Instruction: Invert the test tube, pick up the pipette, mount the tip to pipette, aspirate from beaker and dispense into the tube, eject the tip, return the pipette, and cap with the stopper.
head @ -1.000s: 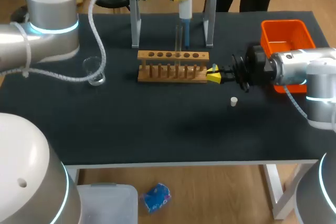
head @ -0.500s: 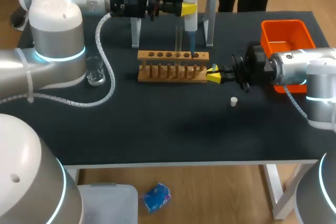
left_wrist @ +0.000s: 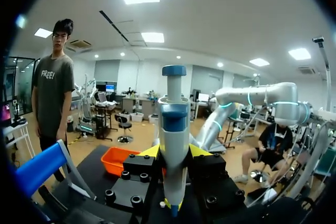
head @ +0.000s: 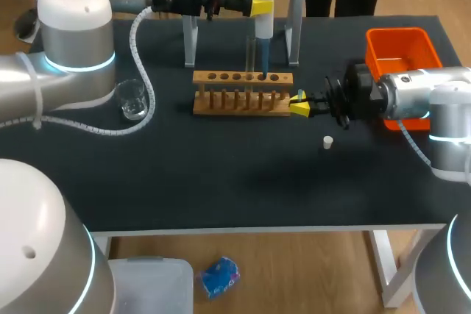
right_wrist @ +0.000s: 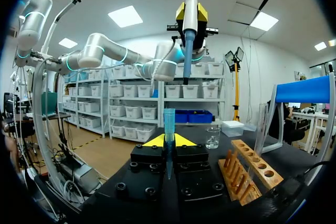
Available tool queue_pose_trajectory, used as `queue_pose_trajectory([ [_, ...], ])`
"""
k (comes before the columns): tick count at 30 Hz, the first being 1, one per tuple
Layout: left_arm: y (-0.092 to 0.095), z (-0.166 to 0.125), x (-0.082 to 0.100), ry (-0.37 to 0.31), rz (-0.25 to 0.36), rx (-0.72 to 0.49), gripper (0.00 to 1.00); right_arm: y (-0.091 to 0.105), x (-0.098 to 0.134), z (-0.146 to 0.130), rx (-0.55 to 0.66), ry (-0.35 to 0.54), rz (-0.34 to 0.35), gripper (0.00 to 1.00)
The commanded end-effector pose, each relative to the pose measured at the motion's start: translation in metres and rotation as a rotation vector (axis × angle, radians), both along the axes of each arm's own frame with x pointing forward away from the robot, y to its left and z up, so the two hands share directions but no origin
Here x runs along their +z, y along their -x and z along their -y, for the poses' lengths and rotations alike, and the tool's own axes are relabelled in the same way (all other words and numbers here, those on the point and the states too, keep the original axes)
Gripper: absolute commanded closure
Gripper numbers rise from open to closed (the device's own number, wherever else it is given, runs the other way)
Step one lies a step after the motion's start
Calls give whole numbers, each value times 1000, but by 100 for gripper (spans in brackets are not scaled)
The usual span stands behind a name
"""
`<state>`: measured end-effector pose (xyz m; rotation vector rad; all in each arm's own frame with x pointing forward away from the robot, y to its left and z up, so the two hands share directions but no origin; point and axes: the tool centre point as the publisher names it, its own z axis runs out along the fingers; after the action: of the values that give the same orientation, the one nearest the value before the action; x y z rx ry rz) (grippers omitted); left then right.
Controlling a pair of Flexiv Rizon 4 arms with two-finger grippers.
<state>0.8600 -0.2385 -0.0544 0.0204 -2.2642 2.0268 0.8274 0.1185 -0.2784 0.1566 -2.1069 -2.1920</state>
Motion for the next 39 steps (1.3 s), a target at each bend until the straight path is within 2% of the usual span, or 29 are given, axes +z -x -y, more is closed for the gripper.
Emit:
queue_pose_trajectory([
  [1, 0, 0, 1, -4, 25, -5, 100, 0, -1, 1, 2, -1, 1, 100],
  [4, 0, 0, 1, -20, 25, -9, 100, 0, -1, 1, 2, -1, 1, 100],
  [27, 0, 0, 2, -18, 21, -13, 100, 0, -1, 1, 2, -1, 1, 100],
  [31, 0, 0, 2, -18, 21, -13, 100, -22, 4, -6, 5, 15, 50, 100],
  [39, 0, 0, 2, -18, 21, -13, 100, -39, 3, -20, 44, 95, 180, 100],
])
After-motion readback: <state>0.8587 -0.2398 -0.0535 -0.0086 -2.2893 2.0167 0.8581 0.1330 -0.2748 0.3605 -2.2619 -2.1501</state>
